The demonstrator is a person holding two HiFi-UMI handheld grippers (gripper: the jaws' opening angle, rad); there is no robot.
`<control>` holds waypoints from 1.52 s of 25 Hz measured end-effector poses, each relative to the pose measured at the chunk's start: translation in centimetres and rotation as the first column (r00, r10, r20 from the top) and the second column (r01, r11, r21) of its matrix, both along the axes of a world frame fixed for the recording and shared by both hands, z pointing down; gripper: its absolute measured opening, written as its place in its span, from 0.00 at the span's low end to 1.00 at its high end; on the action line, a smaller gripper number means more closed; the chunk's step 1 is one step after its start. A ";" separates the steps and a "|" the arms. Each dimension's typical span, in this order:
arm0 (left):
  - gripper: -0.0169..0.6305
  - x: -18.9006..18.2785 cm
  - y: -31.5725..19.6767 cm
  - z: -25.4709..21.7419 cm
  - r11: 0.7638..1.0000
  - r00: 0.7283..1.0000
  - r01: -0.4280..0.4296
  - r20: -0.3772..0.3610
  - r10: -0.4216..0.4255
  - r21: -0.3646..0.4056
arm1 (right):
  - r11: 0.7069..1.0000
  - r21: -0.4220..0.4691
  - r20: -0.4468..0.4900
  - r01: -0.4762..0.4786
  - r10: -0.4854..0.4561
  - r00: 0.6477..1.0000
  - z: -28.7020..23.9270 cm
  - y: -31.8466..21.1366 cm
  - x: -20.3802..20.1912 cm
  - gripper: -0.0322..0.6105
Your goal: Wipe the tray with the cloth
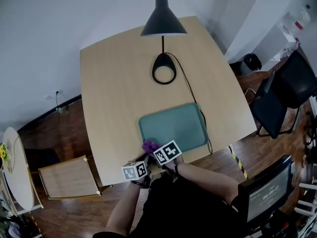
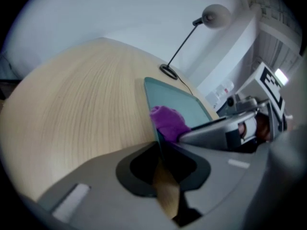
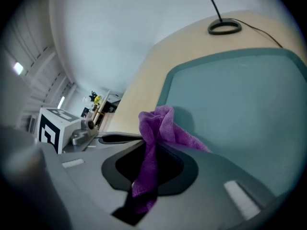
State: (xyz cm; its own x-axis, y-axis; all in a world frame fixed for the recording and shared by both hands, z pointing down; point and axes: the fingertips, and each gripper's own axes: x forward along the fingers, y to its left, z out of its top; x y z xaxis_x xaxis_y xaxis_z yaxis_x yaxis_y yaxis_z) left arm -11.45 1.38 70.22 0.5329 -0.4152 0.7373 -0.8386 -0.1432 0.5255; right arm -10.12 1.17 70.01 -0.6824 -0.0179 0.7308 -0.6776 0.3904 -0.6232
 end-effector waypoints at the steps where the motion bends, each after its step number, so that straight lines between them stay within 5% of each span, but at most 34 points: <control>1: 0.13 -0.2 0.0 0.1 1.000 1.000 0.015 -0.016 -0.015 -0.006 | 1.000 -0.016 0.021 -0.018 0.019 1.000 0.0 0.0 -0.1 0.14; 5: 0.13 -0.7 -0.3 0.8 1.000 1.000 0.007 -0.003 -0.007 -0.006 | 0.999 0.037 -0.010 0.011 -0.011 1.000 0.3 -0.9 1.9 0.15; 9: 0.13 -0.5 -0.2 1.1 1.000 1.000 -0.011 0.025 0.012 -0.015 | 0.987 0.149 -0.143 0.056 -0.034 0.989 0.9 -2.2 9.3 0.15; 14: 0.13 -0.2 0.0 0.9 1.000 0.998 -0.020 0.059 0.021 -0.017 | 0.980 0.187 -0.247 -0.073 0.119 0.962 0.8 -3.8 22.2 0.15; 18: 0.14 -0.3 0.1 0.9 0.999 0.996 -0.021 0.081 0.023 -0.025 | 0.955 0.240 -0.278 -0.172 0.237 0.931 -0.1 -5.0 28.5 0.15; 21: 0.20 0.2 0.3 0.7 0.995 0.988 -0.092 0.119 0.095 -0.024 | 0.947 0.278 -0.287 -0.158 0.239 0.928 -0.7 -5.0 29.2 0.15; 25: 0.26 0.3 -1.6 0.4 0.984 0.958 -0.179 0.231 0.170 0.019 | 0.938 0.346 -0.327 -0.028 0.148 0.933 -1.2 -5.9 27.3 0.15; 32: 0.17 -0.6 -1.5 0.0 0.990 0.938 -0.140 0.317 0.142 -0.029 | 0.922 0.350 -0.410 0.169 -0.011 0.912 -0.6 -4.7 23.8 0.15; 38: 0.17 -0.6 -1.3 -0.1 0.990 0.930 -0.135 0.342 0.137 -0.032 | 0.911 0.369 -0.418 0.187 -0.017 0.908 -0.5 -9.4 23.6 0.15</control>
State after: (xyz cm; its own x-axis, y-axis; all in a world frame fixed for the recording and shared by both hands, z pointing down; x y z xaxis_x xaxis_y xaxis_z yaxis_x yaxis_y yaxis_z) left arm -12.03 0.07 70.15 0.2984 -0.3501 0.8879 -0.9406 -0.2657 0.2113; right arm 13.53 -8.27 69.52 -0.3491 -0.3068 0.8854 -0.7762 0.6241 -0.0898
